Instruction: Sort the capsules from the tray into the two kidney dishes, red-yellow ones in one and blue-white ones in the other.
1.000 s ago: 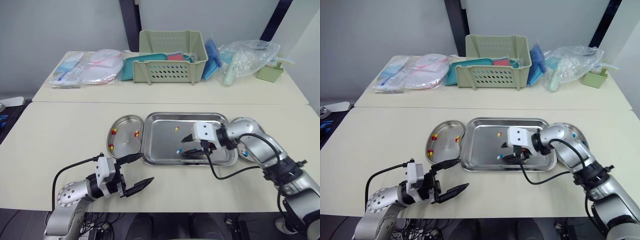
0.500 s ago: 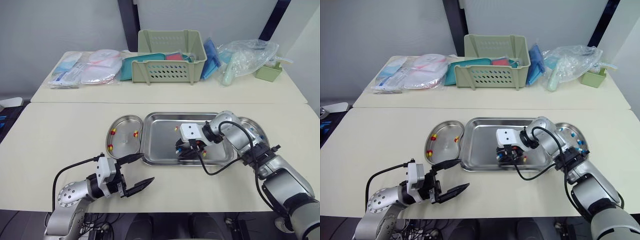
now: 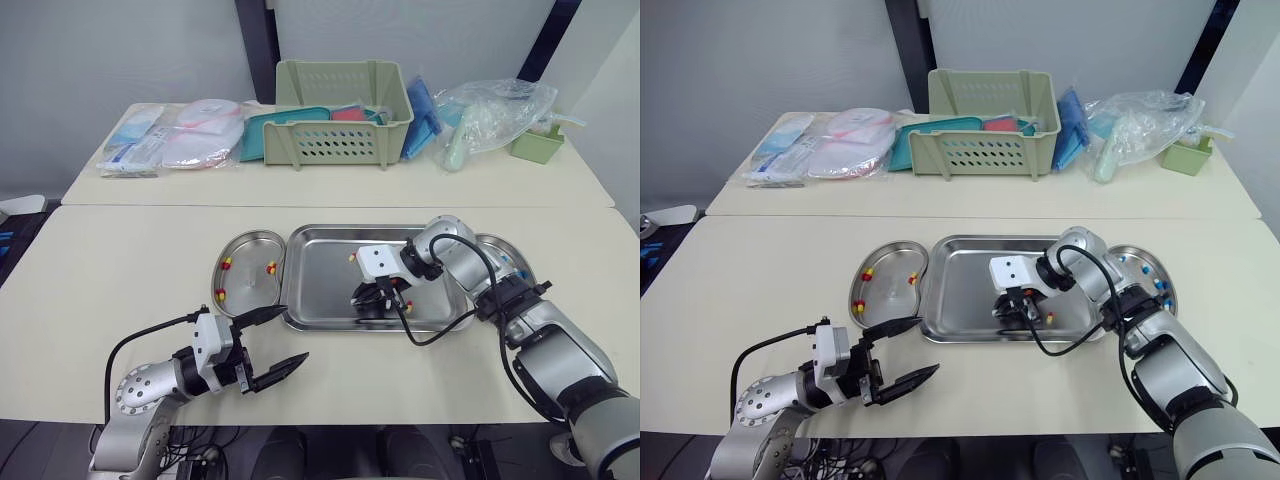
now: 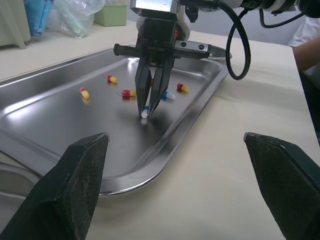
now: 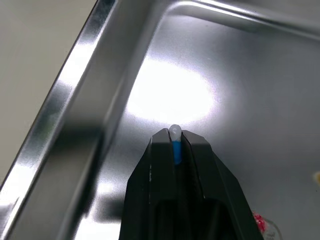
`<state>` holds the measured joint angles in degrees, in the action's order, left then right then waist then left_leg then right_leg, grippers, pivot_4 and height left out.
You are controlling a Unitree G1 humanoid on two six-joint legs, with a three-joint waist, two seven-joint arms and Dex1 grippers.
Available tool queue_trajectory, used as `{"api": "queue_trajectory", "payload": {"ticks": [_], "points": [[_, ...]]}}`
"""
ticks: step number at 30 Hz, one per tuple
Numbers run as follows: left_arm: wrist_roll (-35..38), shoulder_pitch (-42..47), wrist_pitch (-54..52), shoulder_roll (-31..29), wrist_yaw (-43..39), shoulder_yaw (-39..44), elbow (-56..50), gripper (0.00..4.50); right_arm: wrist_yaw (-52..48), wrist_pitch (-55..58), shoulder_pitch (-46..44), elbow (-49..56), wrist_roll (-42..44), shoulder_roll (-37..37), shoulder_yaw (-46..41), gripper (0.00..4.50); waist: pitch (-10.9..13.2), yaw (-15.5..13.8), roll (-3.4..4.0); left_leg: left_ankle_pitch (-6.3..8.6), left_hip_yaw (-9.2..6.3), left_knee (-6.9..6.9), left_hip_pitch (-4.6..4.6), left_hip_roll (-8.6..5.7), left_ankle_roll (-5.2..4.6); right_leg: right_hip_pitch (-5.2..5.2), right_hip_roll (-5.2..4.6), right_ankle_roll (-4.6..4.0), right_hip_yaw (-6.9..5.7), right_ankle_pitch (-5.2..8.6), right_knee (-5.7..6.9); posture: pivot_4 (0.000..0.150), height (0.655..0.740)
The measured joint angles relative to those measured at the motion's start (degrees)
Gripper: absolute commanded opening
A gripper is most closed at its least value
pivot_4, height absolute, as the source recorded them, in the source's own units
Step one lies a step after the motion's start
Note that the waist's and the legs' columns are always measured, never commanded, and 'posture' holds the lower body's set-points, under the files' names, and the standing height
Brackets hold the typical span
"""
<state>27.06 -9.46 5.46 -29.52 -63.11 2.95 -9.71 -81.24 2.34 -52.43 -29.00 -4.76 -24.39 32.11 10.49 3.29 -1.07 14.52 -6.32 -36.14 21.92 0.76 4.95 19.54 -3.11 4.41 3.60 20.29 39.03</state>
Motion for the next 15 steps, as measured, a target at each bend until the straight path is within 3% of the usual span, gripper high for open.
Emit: {"api": "queue_trajectory", "payload": {"ticks": [5,15], "points": [[-0.09,0.07,0.09,0.01,-0.01,-0.25,-0.11,4.50,0.05,2.18,1.07,3.48,1.08,-0.13,-1.45,0.03,0.01,-0.07,0.01,0.00,0.00,0.00,0.07,0.00,0.00,0.05,0.00,0.00,0.00,0.00,0.00,0.150,0.7400],[0.29,0.40,1.65,0.33,-3.17,-1.74,-0.80,4.50,5.98,22.59,20.03,40.27,12.30,-15.06,-19.68,0.03,0.01,-1.50,0.02,0.00,-0.01,0.00,0.21,-0.02,0.00,0.09,-0.03,0.00,-0.01,0.00,-0.04,0.150,0.7400]]}}
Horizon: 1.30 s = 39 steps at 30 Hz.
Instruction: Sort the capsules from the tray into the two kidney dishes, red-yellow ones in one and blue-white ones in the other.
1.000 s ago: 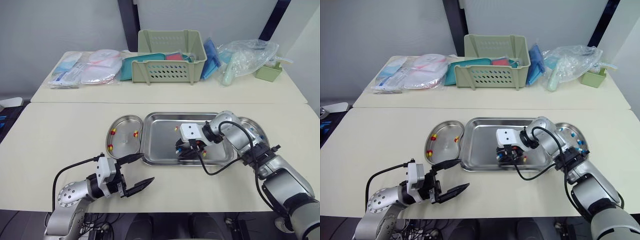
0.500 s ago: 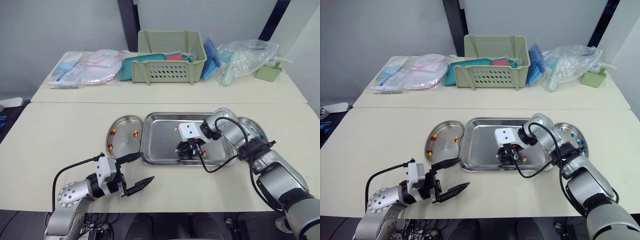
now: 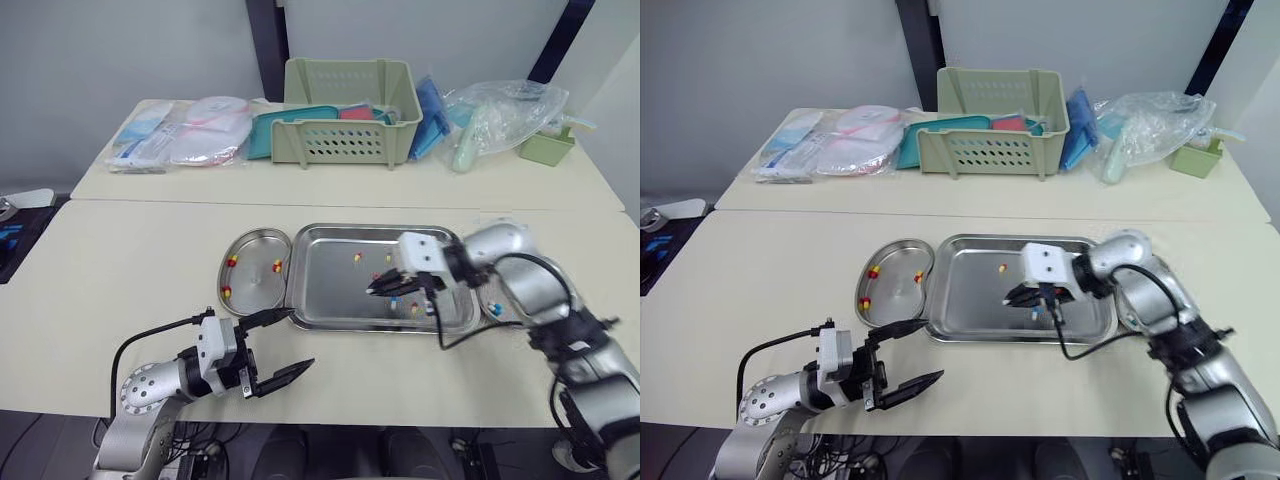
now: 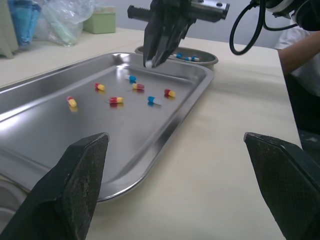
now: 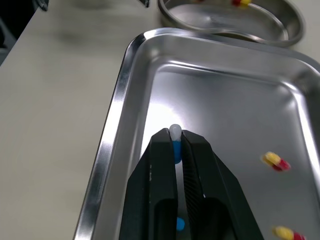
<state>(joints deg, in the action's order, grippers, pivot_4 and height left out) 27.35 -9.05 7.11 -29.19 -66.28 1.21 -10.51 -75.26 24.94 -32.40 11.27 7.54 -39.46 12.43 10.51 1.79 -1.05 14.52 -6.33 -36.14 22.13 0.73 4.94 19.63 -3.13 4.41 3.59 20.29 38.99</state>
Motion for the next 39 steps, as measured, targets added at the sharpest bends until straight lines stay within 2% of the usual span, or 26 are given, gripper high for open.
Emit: {"api": "queue_trajectory", "payload": {"ticks": [3,9,14,19,21,27,32,34,37,39], "points": [[0.86,0.35,0.53,0.15,-1.18,-0.78,-0.38,4.50,4.64,7.57,9.15,8.19,3.47,-4.94,-10.16,0.03,0.00,-0.11,-0.01,0.00,0.01,0.01,0.02,-0.01,-0.01,-0.03,0.00,0.00,0.00,0.00,-0.04,0.150,0.7400],[1.93,0.43,0.68,0.30,-2.12,-1.01,-0.74,4.50,12.71,12.94,25.33,12.44,5.78,-7.68,-26.78,0.03,0.00,-0.02,-0.01,0.00,0.09,0.02,-0.01,-0.02,-0.01,-0.06,0.00,0.00,0.05,0.00,-0.03,0.150,0.7400],[2.15,0.90,0.77,0.56,-2.71,-1.08,-0.72,4.50,17.01,12.83,33.16,12.80,5.64,-8.17,-33.62,0.03,-0.01,0.12,0.01,0.00,0.12,0.03,-0.10,0.00,-0.01,-0.10,0.02,0.00,0.08,0.00,0.00,0.150,0.7400],[2.47,1.87,0.67,0.91,-2.90,-1.08,-0.72,4.50,21.93,13.08,36.03,12.26,5.92,-6.90,-34.99,0.03,-0.01,0.07,0.01,0.00,0.12,0.02,-0.11,-0.01,-0.01,-0.16,0.02,0.00,0.07,0.00,-0.02,0.150,0.7400],[2.77,2.14,0.50,0.95,-2.78,-1.08,-0.77,4.50,23.30,13.62,36.15,12.18,7.15,-5.89,-35.40,0.67,-0.01,0.11,0.01,0.00,0.13,0.02,-0.11,-0.01,-0.01,-0.15,0.02,0.01,0.10,0.00,-0.02,0.150,0.7400],[2.95,2.16,-0.60,1.25,-1.37,-1.08,-1.58,4.50,26.29,13.65,35.79,11.68,8.40,-5.91,-36.60,2.15,-0.01,0.06,0.00,0.00,0.12,0.02,-0.11,-0.01,-0.01,-0.17,0.02,0.01,0.08,0.00,-0.04,0.150,0.7400],[2.94,1.83,-1.86,1.23,1.47,-0.81,-3.36,4.50,26.86,12.89,35.82,10.77,9.46,-6.62,-36.88,3.65,-0.01,0.06,0.01,0.00,0.12,0.02,-0.12,-0.01,-0.01,-0.17,0.02,0.01,0.08,0.00,-0.04,0.150,0.7400],[2.95,1.56,-2.93,1.11,3.28,-0.27,-3.93,4.50,26.96,11.43,36.06,10.72,9.44,-6.95,-37.19,4.38,-0.01,0.06,0.00,0.00,0.12,0.02,-0.11,-0.01,-0.01,-0.17,0.02,0.01,0.08,0.00,-0.04,0.150,0.7400],[3.47,1.33,-8.36,-0.53,9.49,3.45,-5.81,4.50,26.20,8.41,38.42,11.00,9.66,-7.01,-37.96,4.45,0.00,0.00,-0.01,0.00,0.07,0.02,-0.11,0.00,-0.01,-0.18,0.02,0.01,0.05,0.01,-0.04,0.150,0.7400],[4.27,1.45,-13.83,-3.29,15.38,9.17,-5.72,4.50,24.62,5.51,41.65,12.00,10.53,-6.74,-39.77,4.45,0.00,-0.03,-0.01,0.01,0.04,0.03,-0.11,0.00,-0.01,-0.18,0.02,0.02,0.02,0.01,-0.03,0.150,0.7400]]}}
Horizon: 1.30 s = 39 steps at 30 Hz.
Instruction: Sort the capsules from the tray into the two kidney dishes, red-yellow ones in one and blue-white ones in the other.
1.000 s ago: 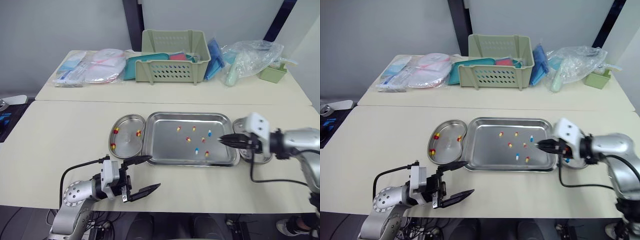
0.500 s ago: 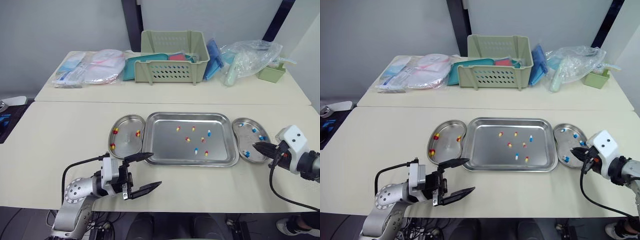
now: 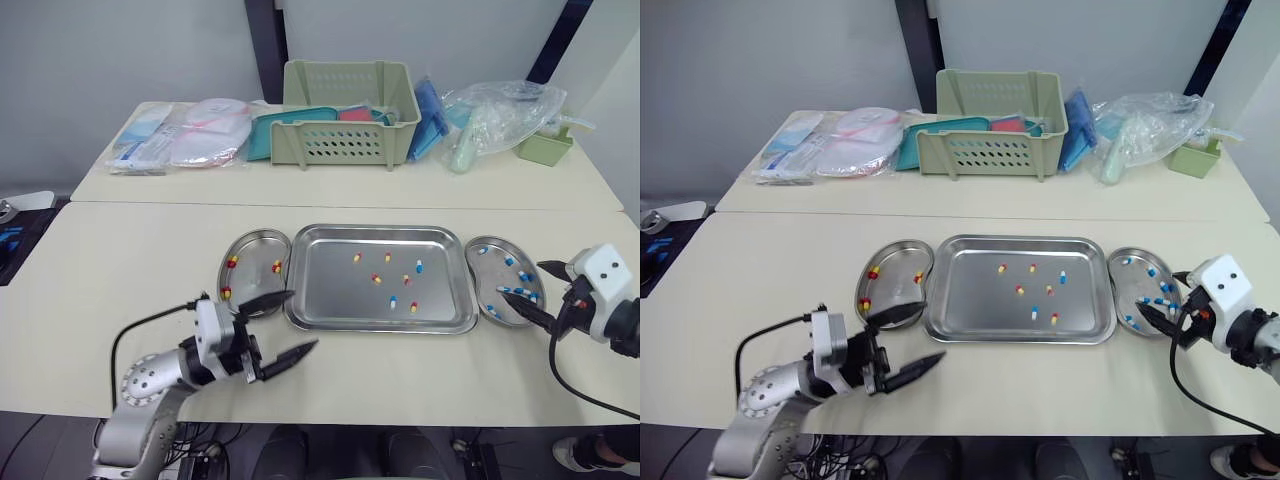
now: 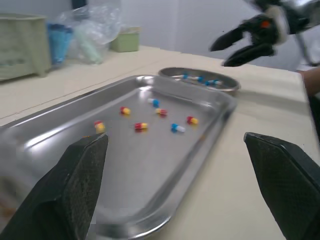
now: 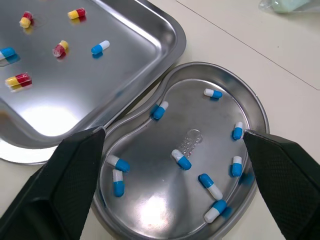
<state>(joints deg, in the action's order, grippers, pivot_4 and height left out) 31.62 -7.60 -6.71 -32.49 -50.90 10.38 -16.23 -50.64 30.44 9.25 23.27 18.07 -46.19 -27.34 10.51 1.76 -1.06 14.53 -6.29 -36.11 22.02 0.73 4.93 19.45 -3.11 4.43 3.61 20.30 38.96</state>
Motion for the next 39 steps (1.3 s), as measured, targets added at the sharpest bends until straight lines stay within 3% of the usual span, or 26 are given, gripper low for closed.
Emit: {"api": "queue_trajectory", "payload": {"ticks": [4,9,16,25,32,39], "points": [[0.13,-0.33,-4.55,-3.31,6.24,10.32,1.94,4.50,-3.68,-5.03,6.14,1.18,1.41,0.05,-4.82,4.45,0.00,0.06,-0.01,0.00,0.06,0.00,-0.04,-0.02,0.00,-0.06,-0.02,0.00,0.03,0.00,-0.04,0.150,0.7400],[-2.40,-5.25,-6.29,-7.45,7.66,17.69,10.79,4.50,-8.50,-10.05,12.62,-2.92,1.37,-0.91,-10.18,4.45,0.00,0.17,-0.01,0.00,0.10,0.06,-0.13,-0.01,0.00,-0.07,-0.01,-0.01,0.06,0.00,-0.04,0.150,0.7400],[-3.61,-10.22,-3.79,-8.19,3.66,19.71,16.82,4.50,-9.43,-13.76,14.55,-7.71,1.19,-0.92,-11.99,4.45,0.02,0.08,-0.06,0.00,0.09,0.06,-0.11,0.01,0.01,-0.09,-0.02,-0.01,0.05,0.01,-0.06,0.150,0.7400],[-4.90,-11.71,-1.60,-8.19,2.64,21.73,19.67,4.50,-9.14,-19.51,19.95,-5.75,0.62,1.85,-11.82,4.45,0.01,0.07,-0.06,0.01,0.10,0.08,-0.13,0.01,0.01,-0.11,-0.02,-0.01,0.05,0.01,-0.07,0.150,0.7400],[-5.11,-10.87,-1.63,-8.03,2.69,21.49,19.55,4.50,-6.49,-20.04,20.33,4.20,2.21,8.29,-3.77,4.45,-0.05,0.11,-0.13,0.01,0.08,0.08,-0.13,0.04,0.01,-0.11,-0.01,-0.01,0.04,0.01,-0.06,0.150,0.7400],[-4.82,-14.13,-2.25,-6.29,2.81,21.46,14.85,4.50,-2.63,-22.41,17.56,4.94,0.78,11.60,4.56,4.45,-0.05,0.07,-0.14,0.01,0.07,0.07,-0.13,0.04,0.01,-0.10,-0.01,-0.01,0.04,0.01,-0.04,0.150,0.7400]]}}
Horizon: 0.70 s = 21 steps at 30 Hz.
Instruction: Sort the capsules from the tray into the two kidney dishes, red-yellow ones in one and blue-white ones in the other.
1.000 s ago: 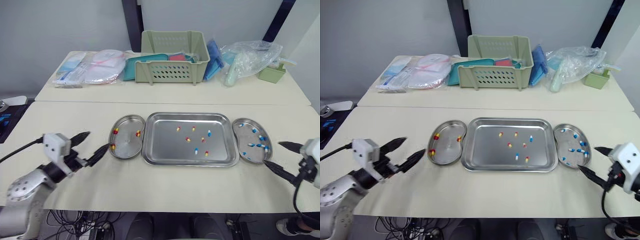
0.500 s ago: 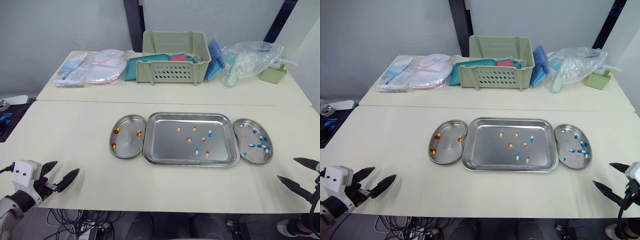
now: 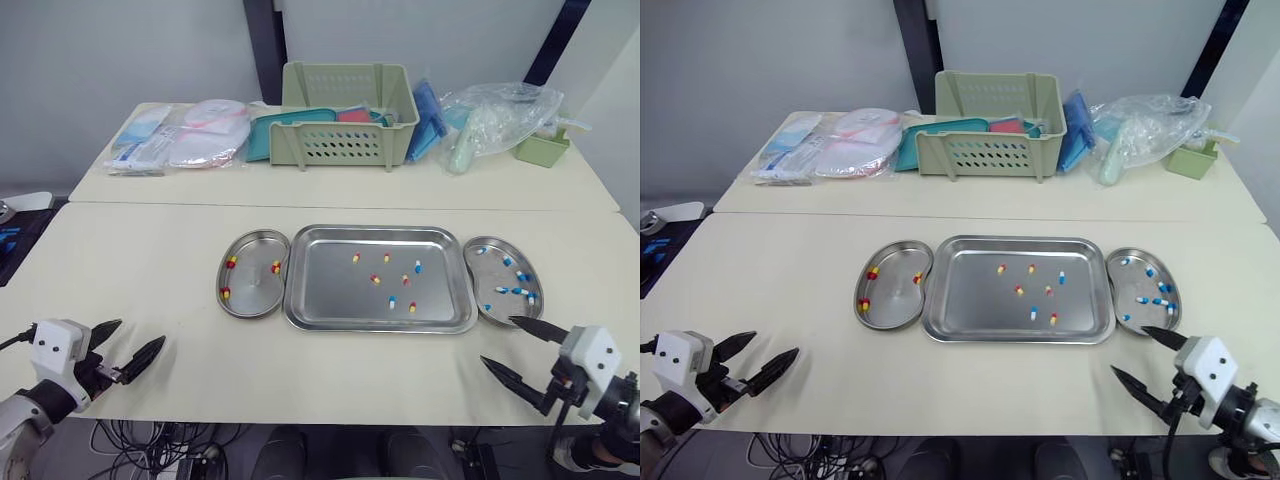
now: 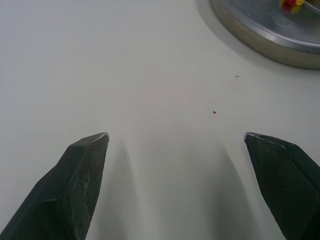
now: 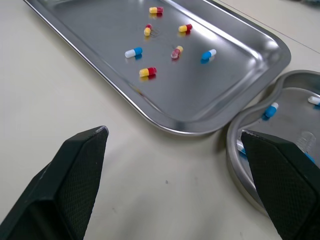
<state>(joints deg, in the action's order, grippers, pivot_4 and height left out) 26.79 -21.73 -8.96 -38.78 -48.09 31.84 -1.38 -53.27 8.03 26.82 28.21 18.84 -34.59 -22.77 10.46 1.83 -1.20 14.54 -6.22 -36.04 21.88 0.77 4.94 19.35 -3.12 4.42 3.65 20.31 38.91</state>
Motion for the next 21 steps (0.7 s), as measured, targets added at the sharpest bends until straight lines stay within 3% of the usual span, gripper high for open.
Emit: {"api": "queue_trajectory", "payload": {"ticks": [4,10,15,21], "points": [[1.37,-0.72,-2.58,0.41,0.28,-0.02,-5.14,4.50,1.29,-0.54,-0.70,-0.39,-0.75,0.31,2.19,4.45,-0.02,-0.08,-0.03,0.00,-0.01,-0.01,0.01,-0.01,0.00,-0.01,0.00,0.00,0.00,0.00,0.00,0.150,0.7400],[7.49,4.62,-12.73,3.23,7.40,-7.04,-24.36,4.50,1.85,-2.34,-1.39,-1.75,-0.71,1.21,4.84,4.45,-0.08,-0.28,-0.12,0.00,-0.03,-0.03,0.00,-0.02,0.00,-0.06,-0.02,0.01,-0.01,0.00,-0.02,0.150,0.7400],[7.00,15.82,-21.88,6.16,17.59,-17.39,-30.85,4.50,2.25,-4.00,-0.56,-2.67,-0.62,2.52,6.54,4.45,-0.11,-0.17,-0.05,0.00,-0.04,-0.06,-0.04,-0.05,0.00,-0.07,0.00,0.01,-0.01,-0.01,0.04,0.150,0.7400],[3.11,29.62,-28.55,10.44,24.25,-29.18,-29.53,4.50,3.68,-5.58,-0.89,-3.36,-0.89,4.13,9.12,4.45,-0.12,-0.01,-0.04,-0.01,-0.03,-0.06,-0.03,-0.06,0.01,-0.05,0.01,0.01,-0.01,-0.01,0.03,0.150,0.7400]]}}
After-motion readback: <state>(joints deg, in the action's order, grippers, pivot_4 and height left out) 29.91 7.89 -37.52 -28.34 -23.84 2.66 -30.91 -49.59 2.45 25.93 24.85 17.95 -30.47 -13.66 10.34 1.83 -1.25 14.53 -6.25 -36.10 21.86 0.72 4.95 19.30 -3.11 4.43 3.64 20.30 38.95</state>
